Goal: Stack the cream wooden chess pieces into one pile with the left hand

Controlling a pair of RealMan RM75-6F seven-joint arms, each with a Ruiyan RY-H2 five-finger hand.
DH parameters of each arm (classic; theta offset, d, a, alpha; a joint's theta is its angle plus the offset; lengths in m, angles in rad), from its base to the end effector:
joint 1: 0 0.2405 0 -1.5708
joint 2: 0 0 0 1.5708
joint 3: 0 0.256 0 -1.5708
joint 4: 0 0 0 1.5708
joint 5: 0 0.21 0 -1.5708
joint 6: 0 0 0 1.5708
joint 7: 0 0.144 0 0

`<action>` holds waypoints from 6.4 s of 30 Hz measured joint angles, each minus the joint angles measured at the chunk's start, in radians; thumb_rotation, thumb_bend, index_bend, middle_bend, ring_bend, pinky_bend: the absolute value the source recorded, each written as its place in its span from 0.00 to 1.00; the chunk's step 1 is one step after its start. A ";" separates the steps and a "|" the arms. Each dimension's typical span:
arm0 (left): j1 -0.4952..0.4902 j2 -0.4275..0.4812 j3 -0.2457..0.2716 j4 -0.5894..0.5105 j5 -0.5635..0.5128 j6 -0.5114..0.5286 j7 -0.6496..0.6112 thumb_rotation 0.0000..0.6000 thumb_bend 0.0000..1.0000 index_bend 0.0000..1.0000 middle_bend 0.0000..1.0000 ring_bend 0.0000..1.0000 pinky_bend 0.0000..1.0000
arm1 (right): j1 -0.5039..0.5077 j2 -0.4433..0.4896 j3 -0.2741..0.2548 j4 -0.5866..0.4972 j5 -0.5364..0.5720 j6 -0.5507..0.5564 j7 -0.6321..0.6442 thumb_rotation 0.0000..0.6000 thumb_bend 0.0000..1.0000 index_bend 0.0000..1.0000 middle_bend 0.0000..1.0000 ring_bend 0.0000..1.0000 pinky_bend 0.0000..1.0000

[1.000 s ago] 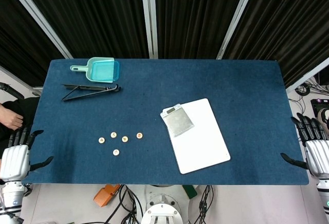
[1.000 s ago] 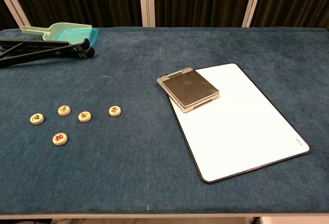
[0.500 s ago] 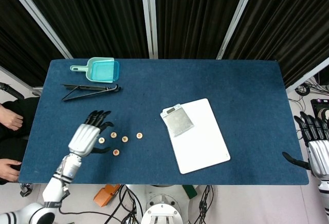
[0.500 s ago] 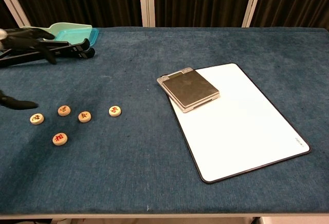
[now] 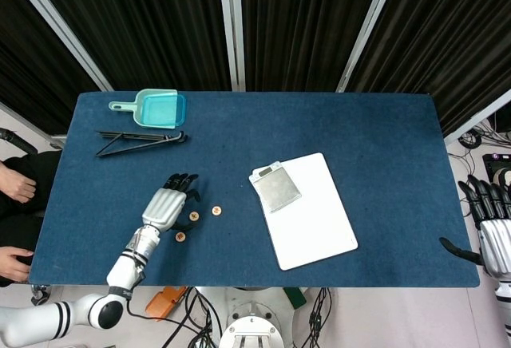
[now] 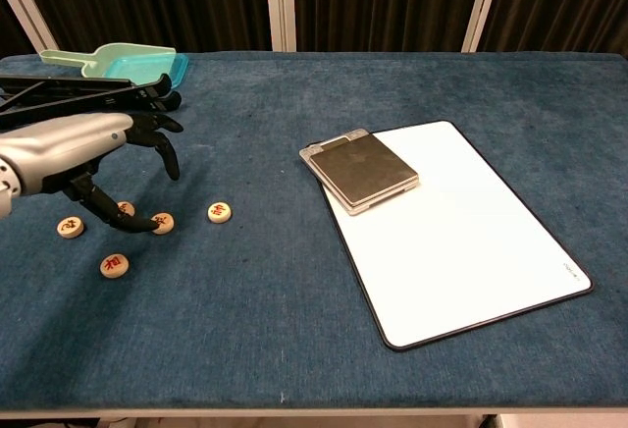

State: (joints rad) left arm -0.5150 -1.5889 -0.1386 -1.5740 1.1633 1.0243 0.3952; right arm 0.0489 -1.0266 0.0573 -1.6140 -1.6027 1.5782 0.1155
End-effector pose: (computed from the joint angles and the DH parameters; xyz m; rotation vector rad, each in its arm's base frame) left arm -0.1857 0.2789 -0.0316 -1.7945 -1.1158 -0.8780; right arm -0.3029 -0.1706 0.1949 1.3944 -0.8293 1.0176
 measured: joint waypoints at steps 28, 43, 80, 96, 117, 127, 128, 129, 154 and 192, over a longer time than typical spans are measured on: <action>-0.013 -0.059 0.048 0.116 -0.020 -0.005 -0.031 1.00 0.32 0.50 0.06 0.00 0.00 | 0.000 0.000 0.000 -0.002 0.018 -0.012 -0.006 1.00 0.19 0.00 0.04 0.00 0.05; -0.054 -0.062 0.005 0.074 -0.038 -0.014 -0.020 1.00 0.35 0.52 0.06 0.00 0.00 | -0.001 -0.002 -0.001 0.004 0.021 -0.014 -0.003 1.00 0.19 0.00 0.04 0.00 0.05; -0.175 -0.103 -0.015 0.043 -0.238 -0.022 0.142 1.00 0.33 0.52 0.06 0.00 0.00 | -0.016 -0.009 -0.002 0.045 0.031 -0.004 0.040 1.00 0.19 0.00 0.04 0.00 0.05; -0.184 -0.104 -0.003 0.043 -0.247 -0.021 0.128 1.00 0.29 0.47 0.04 0.00 0.00 | -0.020 -0.009 -0.002 0.046 0.033 -0.002 0.039 1.00 0.19 0.00 0.04 0.00 0.05; -0.114 0.035 0.038 -0.054 -0.186 0.069 0.078 1.00 0.28 0.43 0.02 0.00 0.00 | -0.017 -0.007 0.001 0.046 0.031 -0.003 0.044 1.00 0.19 0.00 0.04 0.00 0.05; -0.092 0.015 0.067 0.031 -0.197 0.038 0.053 1.00 0.28 0.43 0.02 0.00 0.00 | -0.013 -0.005 0.001 0.031 0.025 -0.006 0.027 1.00 0.19 0.00 0.04 0.00 0.05; -0.091 0.013 0.067 0.038 -0.198 0.037 0.053 1.00 0.28 0.43 0.02 0.00 0.00 | -0.014 -0.004 0.001 0.030 0.025 -0.004 0.026 1.00 0.19 0.00 0.04 0.00 0.05; -0.088 0.011 0.067 0.042 -0.199 0.037 0.052 1.00 0.28 0.43 0.02 0.00 0.00 | -0.015 -0.003 0.001 0.028 0.026 -0.002 0.025 1.00 0.19 0.00 0.04 0.00 0.05; -0.059 0.014 0.070 0.079 -0.177 0.026 0.039 1.00 0.38 0.54 0.03 0.00 0.00 | -0.020 -0.003 0.001 0.013 0.029 0.002 0.009 1.00 0.19 0.00 0.04 0.00 0.05; -0.206 -0.058 -0.014 -0.043 -0.282 0.012 0.193 1.00 0.34 0.54 0.03 0.00 0.00 | -0.021 -0.018 0.004 0.058 0.041 -0.004 0.050 1.00 0.19 0.00 0.04 0.00 0.05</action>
State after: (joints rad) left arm -0.7209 -1.6466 -0.1530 -1.6172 0.8815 1.0362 0.5880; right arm 0.0275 -1.0446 0.0613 -1.5559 -1.5620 1.5741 0.1656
